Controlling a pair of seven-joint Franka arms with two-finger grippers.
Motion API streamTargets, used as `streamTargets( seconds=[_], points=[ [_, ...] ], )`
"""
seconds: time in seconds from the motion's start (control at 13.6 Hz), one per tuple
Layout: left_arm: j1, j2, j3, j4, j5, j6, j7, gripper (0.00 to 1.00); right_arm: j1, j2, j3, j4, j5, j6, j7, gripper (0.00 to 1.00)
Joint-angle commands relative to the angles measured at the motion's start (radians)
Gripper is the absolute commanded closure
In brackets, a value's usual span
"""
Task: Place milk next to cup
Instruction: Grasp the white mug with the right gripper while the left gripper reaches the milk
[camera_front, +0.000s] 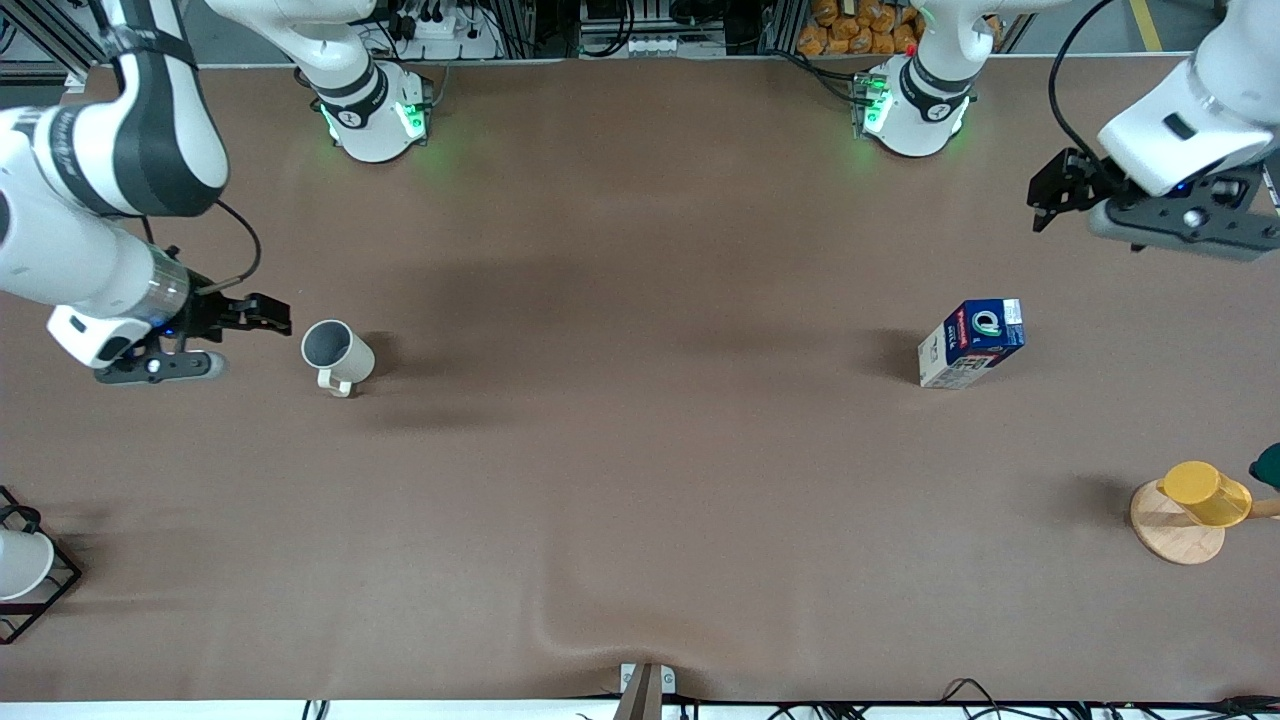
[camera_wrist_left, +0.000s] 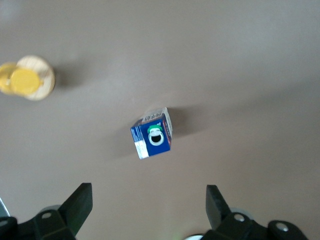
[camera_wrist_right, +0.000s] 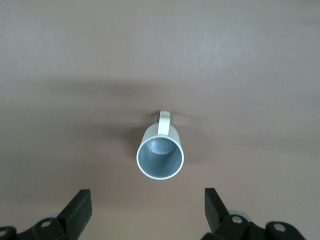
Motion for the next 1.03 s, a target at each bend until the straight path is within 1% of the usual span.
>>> streamTargets(
  seconds=[0.0, 0.15, 0.29, 0.44, 0.51, 0.59, 0.81, 0.95],
  points=[
    [0.017, -0.012, -0.001, -0.082, 0.031, 0.053, 0.17, 0.0, 0.019, -0.01, -0.002, -0.084, 0.002, 0.119, 0.035, 0.0],
    [0.019, -0.015, -0.001, -0.14, 0.042, 0.103, 0.259, 0.0, 0.032, -0.017, -0.002, -0.182, 0.002, 0.261, 0.035, 0.0],
    [0.017, -0.018, -0.007, -0.173, 0.08, 0.111, 0.326, 0.0, 0.03, -0.017, -0.002, -0.28, 0.002, 0.406, 0.033, 0.0],
    [0.016, -0.021, -0.016, -0.217, 0.101, 0.14, 0.423, 0.0, 0.039, -0.007, -0.002, -0.342, 0.002, 0.503, 0.033, 0.0],
    [0.017, -0.046, -0.018, -0.268, 0.101, 0.207, 0.506, 0.0, 0.041, 0.005, -0.002, -0.356, 0.002, 0.531, 0.032, 0.0],
    [0.019, -0.055, -0.016, -0.303, 0.099, 0.251, 0.575, 0.0, 0.042, 0.026, -0.004, -0.357, 0.002, 0.536, 0.03, 0.06],
    [0.017, -0.046, -0.016, -0.351, 0.099, 0.274, 0.724, 0.0, 0.047, 0.068, -0.002, -0.365, 0.002, 0.539, 0.035, 0.2],
    [0.022, -0.026, -0.016, -0.374, 0.085, 0.298, 0.86, 0.0, 0.044, 0.1, -0.002, -0.37, 0.002, 0.559, 0.035, 0.24]
  ],
)
